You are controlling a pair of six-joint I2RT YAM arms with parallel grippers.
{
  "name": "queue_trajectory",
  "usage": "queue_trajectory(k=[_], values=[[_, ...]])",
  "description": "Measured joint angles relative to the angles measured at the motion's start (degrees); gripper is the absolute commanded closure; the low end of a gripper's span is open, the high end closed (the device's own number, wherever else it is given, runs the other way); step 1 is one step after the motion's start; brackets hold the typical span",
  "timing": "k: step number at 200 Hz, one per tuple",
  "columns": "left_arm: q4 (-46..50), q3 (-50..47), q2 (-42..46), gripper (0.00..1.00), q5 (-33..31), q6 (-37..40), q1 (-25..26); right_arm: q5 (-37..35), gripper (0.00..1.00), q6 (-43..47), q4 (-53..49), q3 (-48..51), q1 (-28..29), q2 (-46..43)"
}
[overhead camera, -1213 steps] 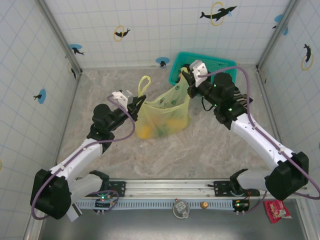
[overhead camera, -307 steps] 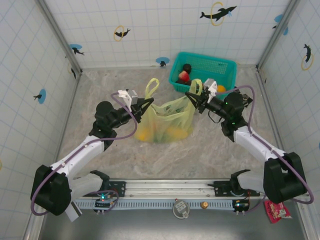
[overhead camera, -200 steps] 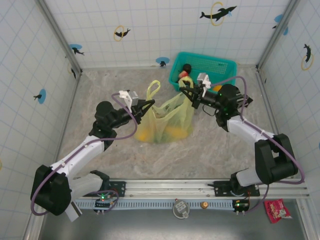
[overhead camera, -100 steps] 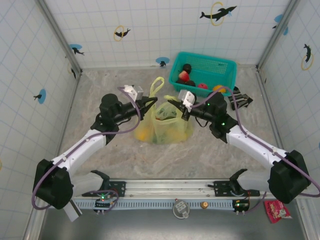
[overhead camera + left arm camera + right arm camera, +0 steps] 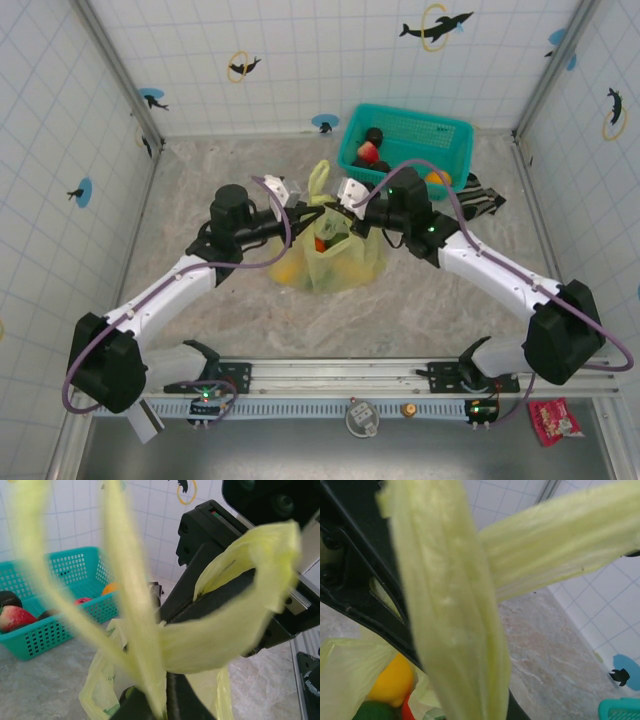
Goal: Place the fake fruits into the plastic bag and tie a complex knot
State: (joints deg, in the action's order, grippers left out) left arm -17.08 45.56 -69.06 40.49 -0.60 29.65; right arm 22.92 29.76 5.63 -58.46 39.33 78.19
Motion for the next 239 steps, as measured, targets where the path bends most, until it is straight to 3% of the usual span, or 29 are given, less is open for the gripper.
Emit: queue_trajectory(k=[39, 63, 87, 98, 130, 170, 206, 239], values=[[0.76, 0.52, 0.00, 0.83, -3.19, 0.90, 0.00, 1.20, 1.00, 1.66, -2.12, 0.00, 0.37, 0.00], [0.76, 0.52, 0.00, 1.00, -3.76, 1.60, 0.00, 2.25, 1.00, 2.47, -3.04, 0.00, 0.37, 0.00], [0.81, 0.52, 0.00, 1.00, -2.27, 2.34, 0.39, 2.91, 1.00, 2.78, -3.93, 0.00, 0.31, 0.00], [0.72, 0.50, 0.00, 1.00, -1.88, 2.36, 0.68, 2.82, 0.84, 2.40, -4.04, 0.00, 0.31, 0.00], [-1.99, -1.97, 1.27, 1.00, -2.05, 2.10, 0.74, 1.53, 0.66, 0.96, -1.60, 1.53, -0.09, -1.11], [-3.63, -2.73, 1.73, 1.00, -2.99, 1.66, 0.74, 0.94, 0.60, -2.49, 3.39, 9.01, -1.73, -8.70], [-4.24, -2.73, 1.70, 1.00, -3.23, 1.49, 0.74, 1.16, 0.62, -4.15, 6.21, 10.64, -2.23, -12.68], [-4.24, -2.73, 1.70, 1.00, -3.19, 1.49, 0.74, 1.68, 0.89, -4.61, 7.41, 10.64, -2.47, -13.29]])
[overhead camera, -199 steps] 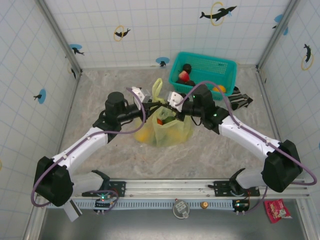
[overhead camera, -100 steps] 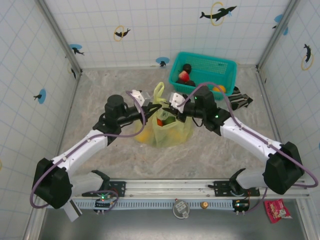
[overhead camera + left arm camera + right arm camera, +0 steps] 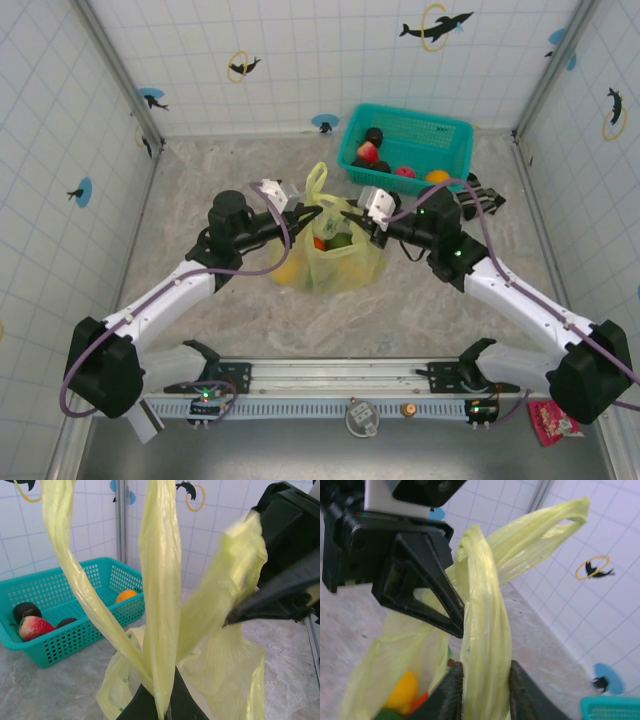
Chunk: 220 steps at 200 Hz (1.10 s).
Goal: Place the fake fruits into the plastic bag and tie a complex knot
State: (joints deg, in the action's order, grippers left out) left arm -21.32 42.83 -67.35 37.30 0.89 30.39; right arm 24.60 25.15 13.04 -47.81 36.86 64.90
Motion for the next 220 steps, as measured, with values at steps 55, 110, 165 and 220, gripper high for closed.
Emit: queue_trajectory(k=[55, 110, 165, 220], values=[[0.09, 0.00, 0.00, 1.00, 0.02, 0.04, 0.00, 1.90, 0.65, -2.82, 2.58, 0.22, -0.22, -0.02], [0.35, 0.00, -0.28, 1.00, 0.24, 0.22, 0.00, 2.97, 0.88, -3.82, 2.97, 0.17, -0.07, -0.15], [0.92, 0.02, -0.28, 1.00, 0.66, 0.24, 0.00, 4.37, 0.68, -4.74, 3.10, -0.22, 1.05, 0.00], [1.38, 0.07, -0.28, 1.00, 1.05, 0.26, 0.00, 4.42, 1.00, -4.85, 3.34, -0.39, 1.18, 0.04]])
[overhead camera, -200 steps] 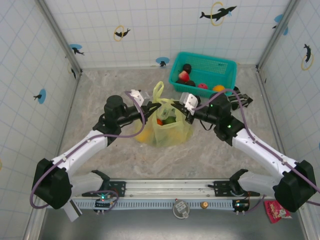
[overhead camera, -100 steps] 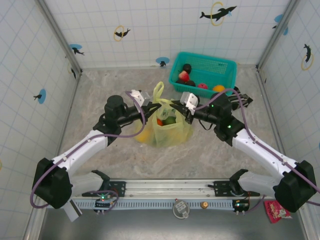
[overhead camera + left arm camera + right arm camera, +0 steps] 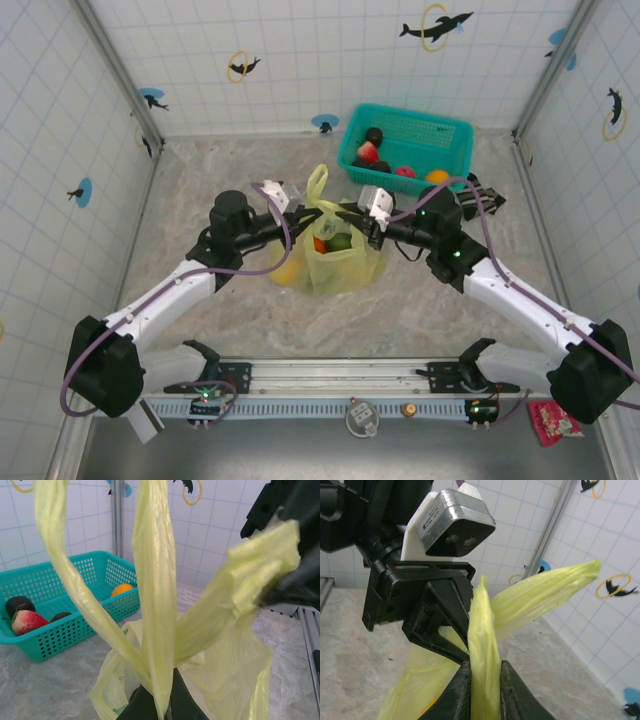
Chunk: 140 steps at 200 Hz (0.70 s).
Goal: Place the fake fruits into the plastic bag and tie a complex knot
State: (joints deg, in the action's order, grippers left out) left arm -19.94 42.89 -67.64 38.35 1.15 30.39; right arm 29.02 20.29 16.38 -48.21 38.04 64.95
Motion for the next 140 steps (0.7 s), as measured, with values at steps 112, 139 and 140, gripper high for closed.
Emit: queue_trajectory(k=[112, 139, 140], values=[[0.35, 1.22, -0.02, 1.00, 2.84, 0.61, 0.00, 8.83, 1.00, -1.42, -1.68, -10.91, -0.24, 13.09], [0.44, 1.25, -0.04, 0.97, 2.84, 0.63, 0.00, 10.05, 1.00, -2.27, -1.62, -10.91, -0.28, 13.09], [0.44, 1.25, -0.04, 0.97, 2.84, 0.63, 0.00, 10.12, 1.00, -2.29, -1.62, -10.93, -0.28, 13.09]])
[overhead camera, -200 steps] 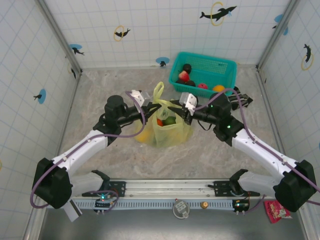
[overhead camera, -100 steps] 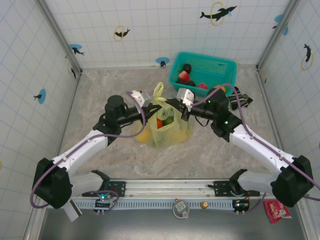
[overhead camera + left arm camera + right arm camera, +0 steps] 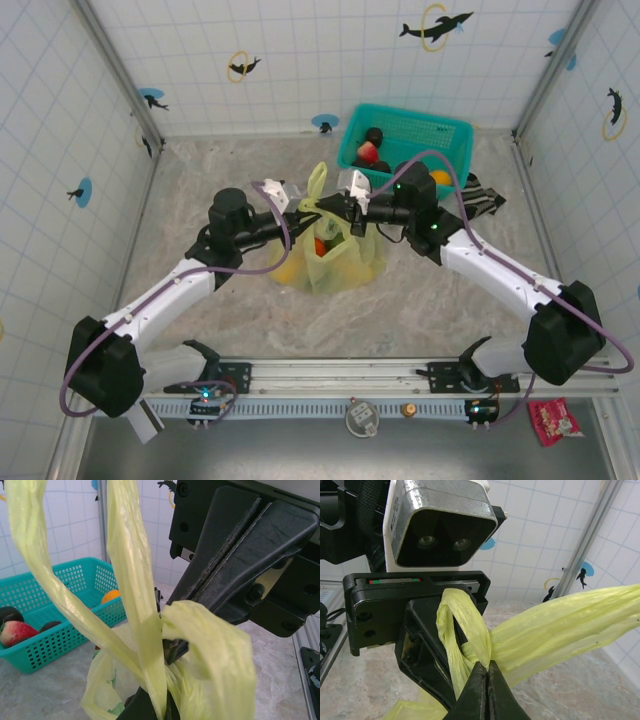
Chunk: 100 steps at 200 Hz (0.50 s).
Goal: Place the fake fruits into the plastic bag and tie a complex knot
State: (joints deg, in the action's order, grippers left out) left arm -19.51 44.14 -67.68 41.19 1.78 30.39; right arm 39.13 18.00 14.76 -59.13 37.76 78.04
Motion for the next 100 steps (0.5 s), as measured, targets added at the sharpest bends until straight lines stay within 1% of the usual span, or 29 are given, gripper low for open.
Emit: queue_trajectory(k=[26, 42, 51, 80, 100], values=[[0.00, 0.04, -0.48, 0.88, 0.55, -0.02, 0.00, 0.70, 1.00, -1.05, 0.52, 0.00, 0.00, 0.00], [-0.02, 0.04, -0.59, 0.86, 1.20, 0.00, 0.00, 0.94, 1.00, -1.60, 0.90, 0.00, 0.00, 0.00], [-0.02, 0.04, -0.59, 0.87, 1.36, 0.02, 0.00, 0.96, 1.00, -1.75, 1.07, 0.02, -0.02, 0.00], [0.90, 0.07, -0.55, 0.96, 0.63, 1.40, 0.00, 0.83, 1.00, -1.81, 1.20, 0.02, -0.61, 0.00], [1.84, 0.07, -0.55, 1.00, -0.22, 1.88, 0.00, 0.72, 1.00, -1.03, 1.01, 0.02, -0.68, 0.00]])
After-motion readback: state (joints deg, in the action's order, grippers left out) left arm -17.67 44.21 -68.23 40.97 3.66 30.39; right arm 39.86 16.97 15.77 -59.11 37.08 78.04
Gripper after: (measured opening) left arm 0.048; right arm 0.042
